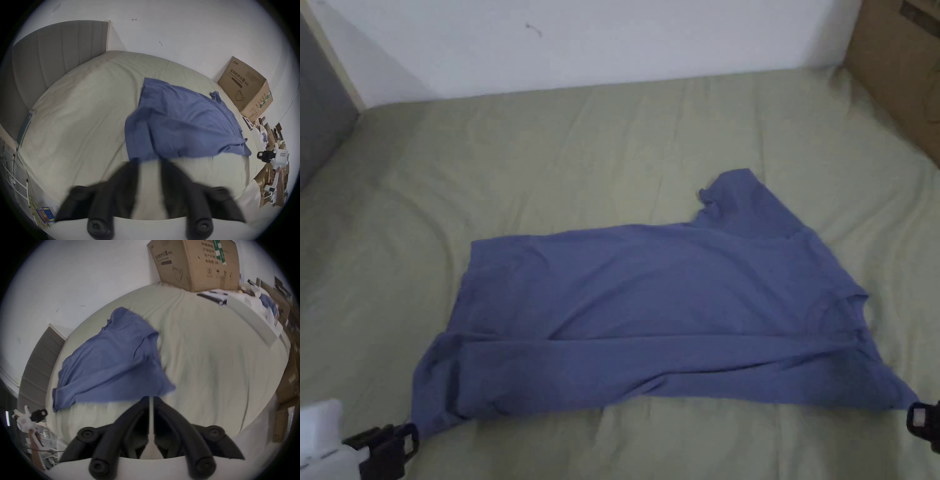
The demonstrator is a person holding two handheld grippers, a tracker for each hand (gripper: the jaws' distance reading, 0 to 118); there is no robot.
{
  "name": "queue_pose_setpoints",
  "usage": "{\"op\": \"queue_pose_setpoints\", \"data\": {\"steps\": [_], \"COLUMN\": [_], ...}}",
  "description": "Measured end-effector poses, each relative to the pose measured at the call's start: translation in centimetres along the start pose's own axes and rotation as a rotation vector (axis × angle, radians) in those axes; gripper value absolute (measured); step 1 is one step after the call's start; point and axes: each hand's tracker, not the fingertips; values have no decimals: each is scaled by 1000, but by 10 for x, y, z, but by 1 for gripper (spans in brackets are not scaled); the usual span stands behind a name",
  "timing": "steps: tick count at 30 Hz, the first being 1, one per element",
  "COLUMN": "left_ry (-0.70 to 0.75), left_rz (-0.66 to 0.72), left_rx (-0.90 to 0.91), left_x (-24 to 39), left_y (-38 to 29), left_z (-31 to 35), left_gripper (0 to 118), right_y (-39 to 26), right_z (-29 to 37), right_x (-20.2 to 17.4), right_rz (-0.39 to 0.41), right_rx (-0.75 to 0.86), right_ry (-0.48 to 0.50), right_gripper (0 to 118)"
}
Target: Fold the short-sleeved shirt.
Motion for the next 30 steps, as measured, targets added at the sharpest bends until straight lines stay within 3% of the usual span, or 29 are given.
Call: {"op": "queue_pose_setpoints", "data": {"steps": [7, 8, 9, 10, 11, 12, 15, 16, 18, 21, 23, 26, 27, 30], "left_ry": [-2, 26, 55, 50, 57, 53, 29, 39, 27, 0, -12, -61, -20, -44], "left_rz": [13, -5, -23, -18, -15, -16, 31, 42, 75, 36, 43, -5, -52, -81], "left_rx": [14, 24, 33, 34, 26, 32, 34, -16, -91, -3, -11, -17, -14, -25], "left_x": [0, 0, -2, -3, -4, -5, -8, -6, -9, -5, -8, 2, 5, 3], "left_y": [-12, -4, 3, 8, 14, 18, 28, 28, 21, 14, 18, 27, 30, 31], "left_z": [-9, -14, -20, -26, -35, -47, -69, -78, -92, -81, -79, -70, -68, -72], "left_gripper": [1, 12, 55, 87, 105, 106, 103, 91, 43, 37, 2, 2, 2, 2], "right_y": [-28, -27, -26, -26, -26, -25, -25, -26, -26, -23, -18, 1, 9, 34], "right_z": [-10, -13, -16, -18, -20, -21, -25, -26, -27, -28, -33, -46, -49, -63], "right_x": [-15, -17, -19, -21, -24, -26, -31, -32, -31, -27, -23, -13, -10, -1], "right_rz": [26, 17, 23, 28, 39, 54, 74, 74, 65, 67, 73, 62, 49, 29], "right_rx": [-53, -66, -73, -71, -75, -83, -96, -98, -112, -106, -95, -102, -81, -27], "right_ry": [25, 20, 23, 22, 20, 24, 24, 24, 27, 9, -34, -94, -109, -111], "right_gripper": [0, 0, 0, 0, 0, 0, 0, 0, 0, 0, 5, 95, 107, 101]}}
